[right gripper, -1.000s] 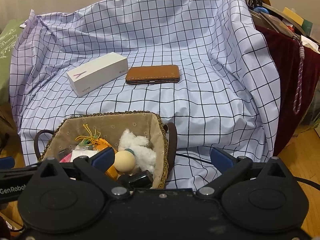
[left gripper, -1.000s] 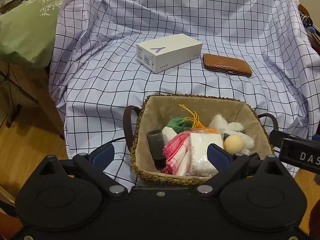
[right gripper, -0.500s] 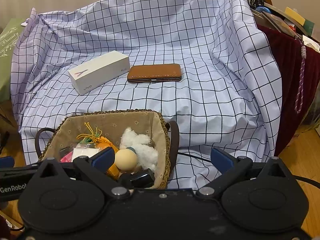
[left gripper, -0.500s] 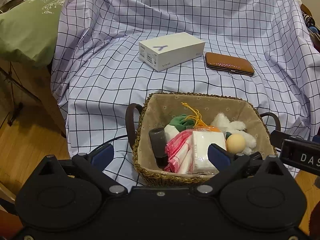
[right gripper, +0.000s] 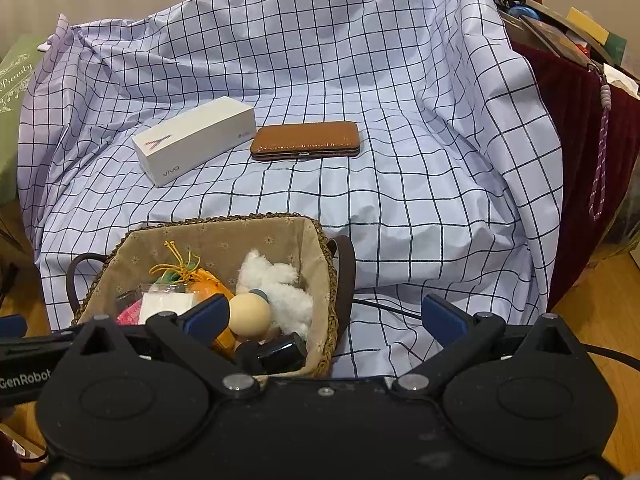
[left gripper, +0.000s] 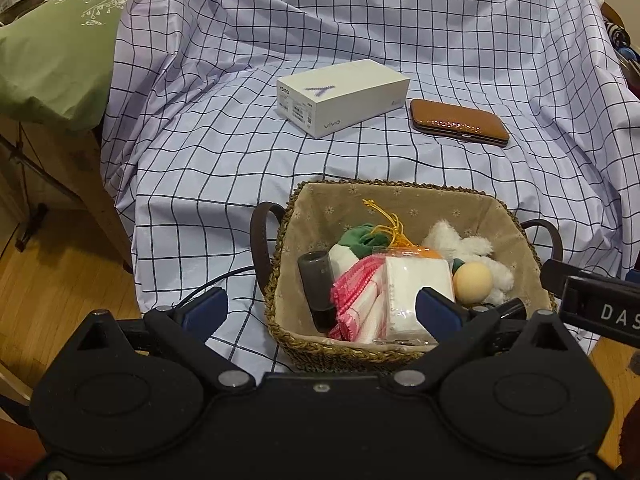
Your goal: Organize soft objects
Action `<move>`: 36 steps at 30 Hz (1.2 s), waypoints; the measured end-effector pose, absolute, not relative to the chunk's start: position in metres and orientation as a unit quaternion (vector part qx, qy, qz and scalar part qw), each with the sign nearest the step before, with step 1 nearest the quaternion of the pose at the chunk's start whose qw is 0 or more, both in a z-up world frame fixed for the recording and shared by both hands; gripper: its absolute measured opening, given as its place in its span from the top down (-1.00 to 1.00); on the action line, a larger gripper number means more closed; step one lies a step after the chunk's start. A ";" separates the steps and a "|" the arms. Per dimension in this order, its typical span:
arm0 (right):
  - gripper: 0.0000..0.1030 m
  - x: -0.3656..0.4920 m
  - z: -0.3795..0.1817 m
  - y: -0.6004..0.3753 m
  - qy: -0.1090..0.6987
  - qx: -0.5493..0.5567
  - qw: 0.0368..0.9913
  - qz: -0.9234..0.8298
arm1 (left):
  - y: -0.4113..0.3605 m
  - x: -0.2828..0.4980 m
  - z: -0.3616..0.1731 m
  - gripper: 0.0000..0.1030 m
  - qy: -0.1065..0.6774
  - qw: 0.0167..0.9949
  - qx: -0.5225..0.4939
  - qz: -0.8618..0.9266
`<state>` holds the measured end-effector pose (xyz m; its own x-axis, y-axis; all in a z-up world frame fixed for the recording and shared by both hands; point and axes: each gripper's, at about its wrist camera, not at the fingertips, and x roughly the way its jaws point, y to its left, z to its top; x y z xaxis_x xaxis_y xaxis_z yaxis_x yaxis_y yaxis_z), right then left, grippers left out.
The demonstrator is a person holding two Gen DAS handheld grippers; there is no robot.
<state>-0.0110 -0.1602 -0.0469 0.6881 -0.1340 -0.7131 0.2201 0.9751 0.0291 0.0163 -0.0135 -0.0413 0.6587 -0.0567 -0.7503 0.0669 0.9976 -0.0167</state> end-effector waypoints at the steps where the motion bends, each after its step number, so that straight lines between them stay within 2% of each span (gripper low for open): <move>1: -1.00 -0.011 -0.047 -0.160 0.383 0.056 0.917 -0.096 | -0.014 0.016 -0.041 -0.90 0.412 0.910 0.007 -0.034; 36: -1.00 -0.010 -0.049 -0.159 0.392 0.057 0.914 -0.095 | -0.014 0.018 -0.045 -0.90 0.425 0.905 0.005 -0.027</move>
